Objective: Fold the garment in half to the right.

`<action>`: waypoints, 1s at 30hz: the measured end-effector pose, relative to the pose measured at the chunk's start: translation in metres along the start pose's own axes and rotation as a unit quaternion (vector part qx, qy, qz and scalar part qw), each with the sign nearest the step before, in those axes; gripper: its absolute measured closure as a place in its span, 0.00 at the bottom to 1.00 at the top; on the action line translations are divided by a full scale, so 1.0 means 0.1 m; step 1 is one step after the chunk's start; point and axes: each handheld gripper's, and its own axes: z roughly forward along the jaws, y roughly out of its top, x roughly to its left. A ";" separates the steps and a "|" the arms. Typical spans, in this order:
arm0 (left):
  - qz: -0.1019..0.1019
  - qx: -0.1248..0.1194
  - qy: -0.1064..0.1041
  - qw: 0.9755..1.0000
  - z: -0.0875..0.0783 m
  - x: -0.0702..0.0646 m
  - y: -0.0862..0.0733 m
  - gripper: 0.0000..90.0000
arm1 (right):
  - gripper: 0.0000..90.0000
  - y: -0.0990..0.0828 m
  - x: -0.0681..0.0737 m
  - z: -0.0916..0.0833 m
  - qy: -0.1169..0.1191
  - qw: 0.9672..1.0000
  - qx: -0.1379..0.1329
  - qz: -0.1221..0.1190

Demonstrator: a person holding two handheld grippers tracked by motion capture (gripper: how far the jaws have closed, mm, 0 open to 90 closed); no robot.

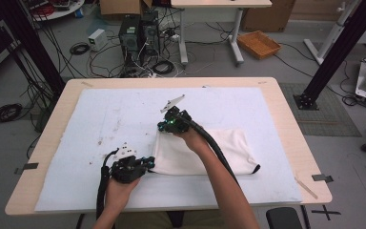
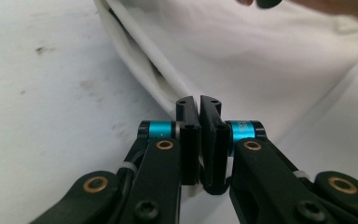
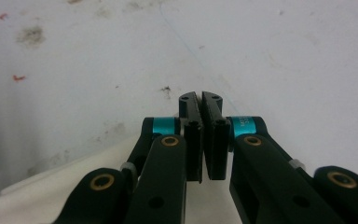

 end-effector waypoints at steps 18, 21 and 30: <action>0.021 -0.028 -0.087 0.996 0.23 -0.41 0.48 0.96 | 0.98 -0.34 -0.26 -0.80 -0.008 0.994 -0.101 0.032; 0.030 -0.025 -0.090 0.995 0.29 -0.48 0.58 0.96 | 0.98 -0.43 -0.32 -0.91 -0.013 0.993 -0.112 0.038; 0.038 -0.015 -0.108 0.993 0.60 -0.71 0.76 0.96 | 0.98 -0.68 -0.55 -1.19 -0.016 0.990 -0.126 0.063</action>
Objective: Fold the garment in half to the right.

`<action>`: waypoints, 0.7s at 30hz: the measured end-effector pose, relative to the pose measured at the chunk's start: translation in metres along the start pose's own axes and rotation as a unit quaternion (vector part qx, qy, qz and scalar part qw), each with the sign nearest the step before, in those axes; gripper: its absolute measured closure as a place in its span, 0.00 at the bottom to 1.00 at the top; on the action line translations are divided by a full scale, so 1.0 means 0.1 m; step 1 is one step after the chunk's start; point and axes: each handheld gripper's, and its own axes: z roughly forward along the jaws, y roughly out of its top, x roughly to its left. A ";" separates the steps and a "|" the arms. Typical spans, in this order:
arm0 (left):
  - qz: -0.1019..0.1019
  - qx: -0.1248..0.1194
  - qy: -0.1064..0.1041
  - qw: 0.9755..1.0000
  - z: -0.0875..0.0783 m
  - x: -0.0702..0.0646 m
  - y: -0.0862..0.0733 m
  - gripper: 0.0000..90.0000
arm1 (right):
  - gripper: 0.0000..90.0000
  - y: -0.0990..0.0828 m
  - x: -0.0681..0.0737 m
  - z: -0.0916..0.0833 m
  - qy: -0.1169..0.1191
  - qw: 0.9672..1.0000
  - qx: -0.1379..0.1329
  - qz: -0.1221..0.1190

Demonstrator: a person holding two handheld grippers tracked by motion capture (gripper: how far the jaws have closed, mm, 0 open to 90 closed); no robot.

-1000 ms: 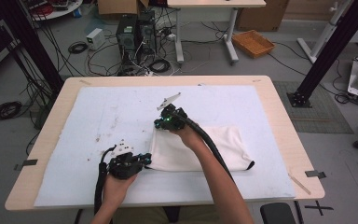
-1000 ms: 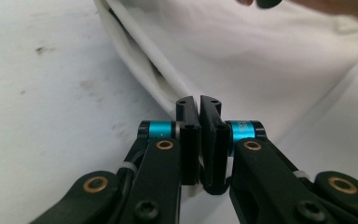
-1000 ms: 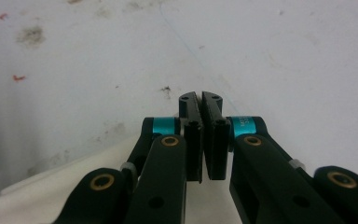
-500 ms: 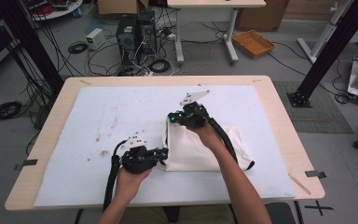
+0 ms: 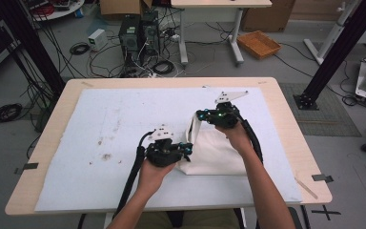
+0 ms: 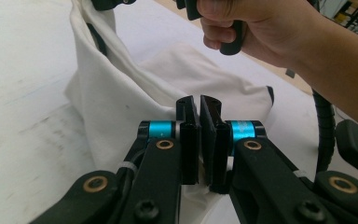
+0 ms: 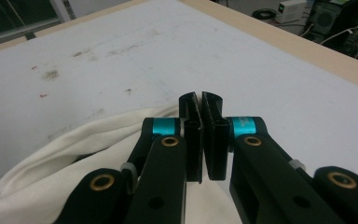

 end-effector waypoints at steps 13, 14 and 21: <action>0.015 0.048 -0.009 0.999 0.65 -0.27 0.28 0.96 | 0.98 -0.30 -0.35 -0.34 -0.041 0.999 0.003 0.035; 0.015 0.048 -0.009 0.999 0.65 -0.27 0.28 0.96 | 0.98 -0.30 -0.35 -0.34 -0.041 0.999 0.003 0.035; 0.015 0.070 -0.017 0.997 1.03 -0.43 0.34 0.96 | 0.98 -0.44 -0.47 -0.51 -0.060 0.997 0.006 0.040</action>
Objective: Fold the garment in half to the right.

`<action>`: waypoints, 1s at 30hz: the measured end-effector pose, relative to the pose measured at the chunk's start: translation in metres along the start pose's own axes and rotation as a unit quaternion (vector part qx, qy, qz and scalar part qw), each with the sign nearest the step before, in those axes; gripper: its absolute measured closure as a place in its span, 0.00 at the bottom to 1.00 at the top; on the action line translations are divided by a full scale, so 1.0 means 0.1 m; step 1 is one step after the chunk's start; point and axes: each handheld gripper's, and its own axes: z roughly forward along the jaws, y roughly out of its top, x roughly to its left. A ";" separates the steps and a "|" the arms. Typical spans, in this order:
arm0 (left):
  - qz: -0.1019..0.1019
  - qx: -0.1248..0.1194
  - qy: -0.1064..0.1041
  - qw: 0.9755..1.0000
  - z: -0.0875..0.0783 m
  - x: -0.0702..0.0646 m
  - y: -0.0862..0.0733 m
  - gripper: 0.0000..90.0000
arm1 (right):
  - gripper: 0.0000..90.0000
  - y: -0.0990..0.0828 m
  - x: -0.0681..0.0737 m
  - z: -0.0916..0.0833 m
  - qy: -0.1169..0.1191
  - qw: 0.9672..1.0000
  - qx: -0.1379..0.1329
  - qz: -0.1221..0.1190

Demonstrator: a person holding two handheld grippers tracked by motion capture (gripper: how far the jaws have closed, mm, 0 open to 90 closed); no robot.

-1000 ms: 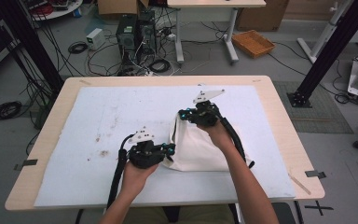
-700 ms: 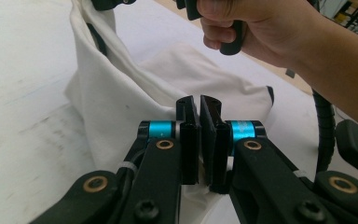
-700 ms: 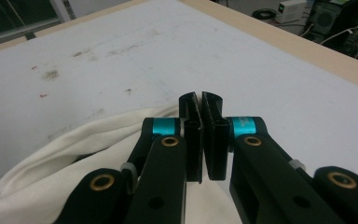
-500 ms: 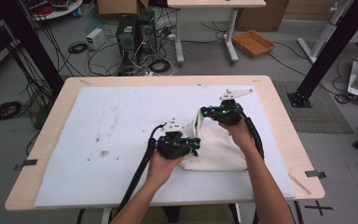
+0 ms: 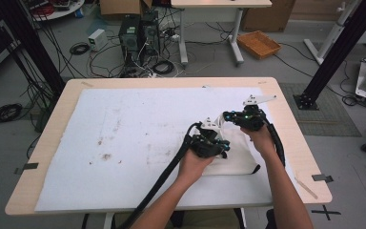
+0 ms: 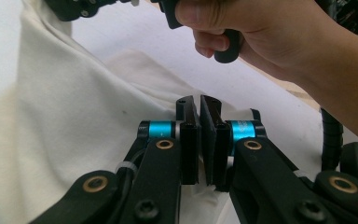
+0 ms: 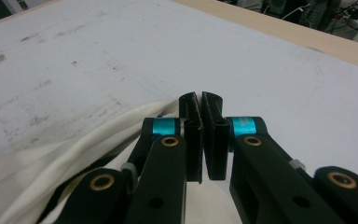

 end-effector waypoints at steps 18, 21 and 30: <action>0.017 0.035 -0.018 0.999 0.57 -0.30 0.07 0.95 | 0.98 -0.36 -0.21 -0.31 -0.046 0.999 0.027 0.011; 0.019 0.017 -0.026 0.999 0.54 -0.30 0.07 0.86 | 0.93 -0.40 -0.20 -0.30 -0.059 0.997 0.037 0.012; 0.032 -0.086 0.028 0.995 -0.12 0.01 -0.03 0.55 | 0.66 -0.49 -0.13 -0.51 -0.102 0.993 0.012 0.052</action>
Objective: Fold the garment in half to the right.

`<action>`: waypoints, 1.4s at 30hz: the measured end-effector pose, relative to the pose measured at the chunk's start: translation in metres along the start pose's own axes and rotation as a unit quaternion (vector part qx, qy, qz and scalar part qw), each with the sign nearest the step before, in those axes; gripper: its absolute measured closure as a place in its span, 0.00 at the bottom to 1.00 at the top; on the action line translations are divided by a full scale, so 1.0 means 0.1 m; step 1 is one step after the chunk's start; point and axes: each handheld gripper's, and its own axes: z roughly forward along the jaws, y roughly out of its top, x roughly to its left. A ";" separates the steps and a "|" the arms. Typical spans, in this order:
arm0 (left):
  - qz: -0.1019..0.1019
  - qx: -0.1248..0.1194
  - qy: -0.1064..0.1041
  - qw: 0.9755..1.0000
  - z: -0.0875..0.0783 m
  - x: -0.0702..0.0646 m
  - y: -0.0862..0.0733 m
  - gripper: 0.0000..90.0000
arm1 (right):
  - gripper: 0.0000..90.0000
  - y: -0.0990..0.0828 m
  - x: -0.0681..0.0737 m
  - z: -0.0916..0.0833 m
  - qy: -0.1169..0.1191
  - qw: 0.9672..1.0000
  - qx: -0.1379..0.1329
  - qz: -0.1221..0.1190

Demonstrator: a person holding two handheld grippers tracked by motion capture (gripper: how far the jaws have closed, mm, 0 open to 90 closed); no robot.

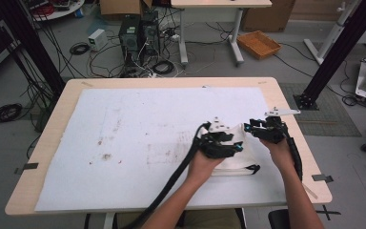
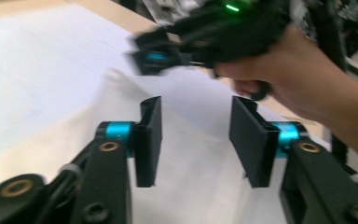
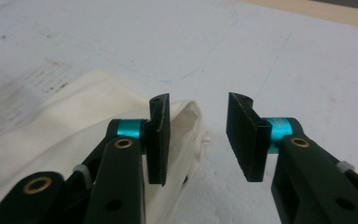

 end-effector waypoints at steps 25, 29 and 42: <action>-0.026 -0.085 0.157 0.984 -1.68 1.26 -0.82 0.30 | 1.00 -0.62 0.58 -0.34 -0.038 0.991 0.120 -0.045; -0.034 -0.091 0.159 0.983 -1.74 1.29 -0.84 0.30 | 1.00 -0.64 0.58 -0.44 -0.060 0.988 0.132 -0.046; -0.034 -0.088 0.160 0.983 -1.73 1.31 -0.85 0.30 | 0.68 -0.41 0.77 -0.49 -0.021 0.998 0.002 -0.064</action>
